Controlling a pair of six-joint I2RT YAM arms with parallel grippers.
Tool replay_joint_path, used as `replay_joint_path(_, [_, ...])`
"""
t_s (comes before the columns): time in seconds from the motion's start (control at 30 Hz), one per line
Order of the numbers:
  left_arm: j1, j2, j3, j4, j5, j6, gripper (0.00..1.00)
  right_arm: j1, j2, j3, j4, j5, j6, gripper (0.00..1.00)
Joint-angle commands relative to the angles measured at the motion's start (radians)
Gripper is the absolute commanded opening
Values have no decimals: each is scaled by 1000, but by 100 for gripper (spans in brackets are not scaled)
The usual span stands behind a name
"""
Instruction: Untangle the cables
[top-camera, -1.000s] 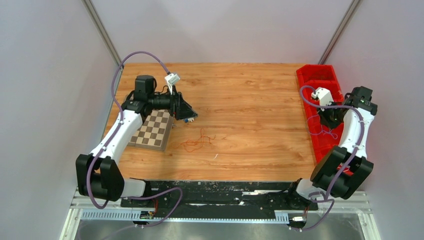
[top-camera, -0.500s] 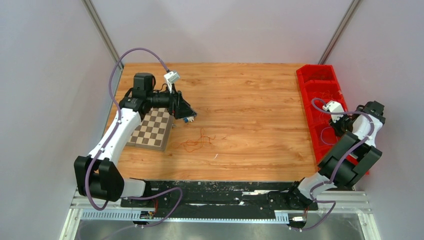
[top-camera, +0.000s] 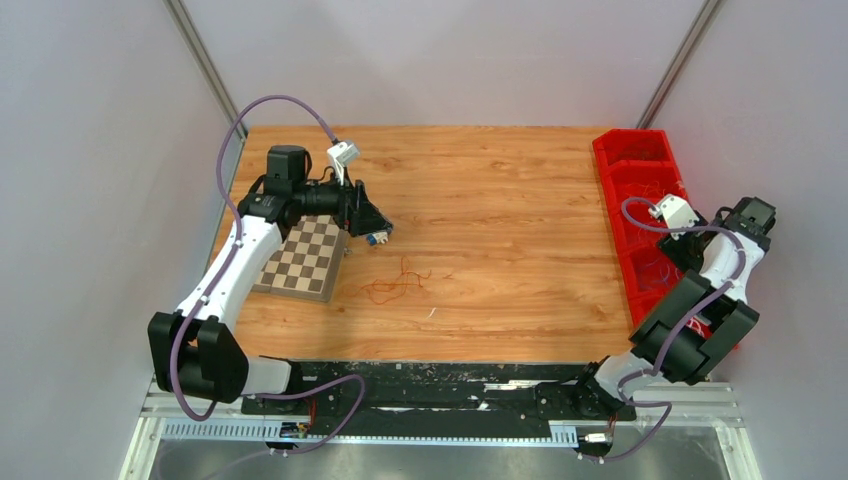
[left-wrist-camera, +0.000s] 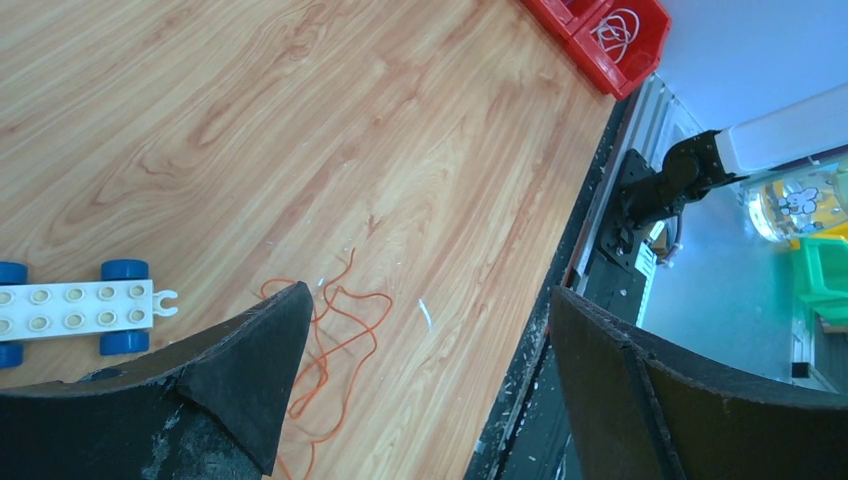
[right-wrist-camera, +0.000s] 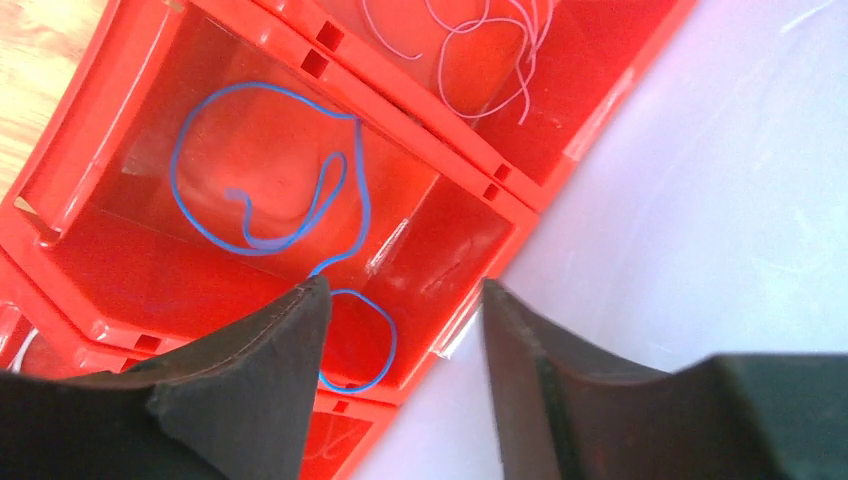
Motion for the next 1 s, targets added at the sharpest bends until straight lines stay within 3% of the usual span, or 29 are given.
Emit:
replay_joint_path(0.0, [-4, 0, 13, 34, -6, -2, 96, 7, -64, -13, 38, 12, -40, 57])
replay_joint_path(0.1, [-4, -2, 8, 43, -8, -4, 96, 5, -68, 7, 15, 10, -23, 50])
replay_joint_path(0.33, [-5, -6, 18, 35, -11, 3, 96, 2, -49, 71, -190, 42, -13, 48])
replay_joint_path(0.7, [-5, -10, 10, 34, -11, 4, 96, 8, 128, 87, -154, 53, 228, 47])
replay_joint_path(0.77, [-4, -8, 19, 22, -14, 12, 96, 8, 161, 100, -130, 62, 251, 41])
replay_joint_path(0.9, [-4, -5, 28, 9, -19, 21, 96, 34, 204, 148, -127, 36, 280, 2])
replay_joint_path(0.97, [-4, -6, 27, 7, -21, 21, 96, 56, 198, 156, -132, -5, 271, 0])
